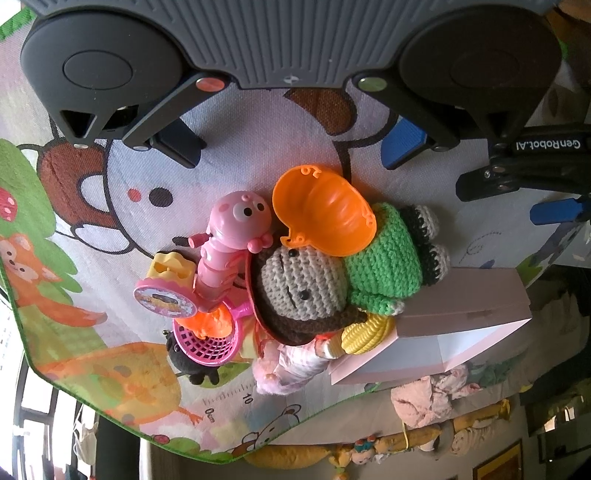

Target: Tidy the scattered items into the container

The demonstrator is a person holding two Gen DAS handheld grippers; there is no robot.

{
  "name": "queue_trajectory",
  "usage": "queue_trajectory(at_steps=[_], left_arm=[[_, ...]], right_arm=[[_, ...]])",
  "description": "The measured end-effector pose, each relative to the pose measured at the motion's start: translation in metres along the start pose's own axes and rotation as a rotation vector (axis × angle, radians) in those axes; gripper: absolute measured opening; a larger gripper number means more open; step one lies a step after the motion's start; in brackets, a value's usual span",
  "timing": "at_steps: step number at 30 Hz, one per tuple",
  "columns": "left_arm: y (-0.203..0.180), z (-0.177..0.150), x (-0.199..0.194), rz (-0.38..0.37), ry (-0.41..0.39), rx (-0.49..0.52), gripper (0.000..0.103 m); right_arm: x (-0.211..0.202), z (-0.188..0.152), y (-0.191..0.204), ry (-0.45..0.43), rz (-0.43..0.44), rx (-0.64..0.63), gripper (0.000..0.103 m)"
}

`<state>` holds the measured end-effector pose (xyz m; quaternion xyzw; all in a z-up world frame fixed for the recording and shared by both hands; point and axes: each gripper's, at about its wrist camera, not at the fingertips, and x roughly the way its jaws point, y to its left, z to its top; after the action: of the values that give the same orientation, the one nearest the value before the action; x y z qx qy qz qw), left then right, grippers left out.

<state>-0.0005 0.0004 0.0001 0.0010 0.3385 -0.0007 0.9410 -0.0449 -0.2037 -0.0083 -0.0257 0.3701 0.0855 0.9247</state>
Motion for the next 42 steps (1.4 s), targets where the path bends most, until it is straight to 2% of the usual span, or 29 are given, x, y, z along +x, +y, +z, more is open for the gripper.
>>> queue_trajectory(at_steps=[42], left_arm=[[-0.0008,-0.0036,0.0013,-0.006,0.013,0.002,0.103]], right_arm=[[-0.0004,-0.0028,-0.0015,-0.019,0.006,0.001,0.103]])
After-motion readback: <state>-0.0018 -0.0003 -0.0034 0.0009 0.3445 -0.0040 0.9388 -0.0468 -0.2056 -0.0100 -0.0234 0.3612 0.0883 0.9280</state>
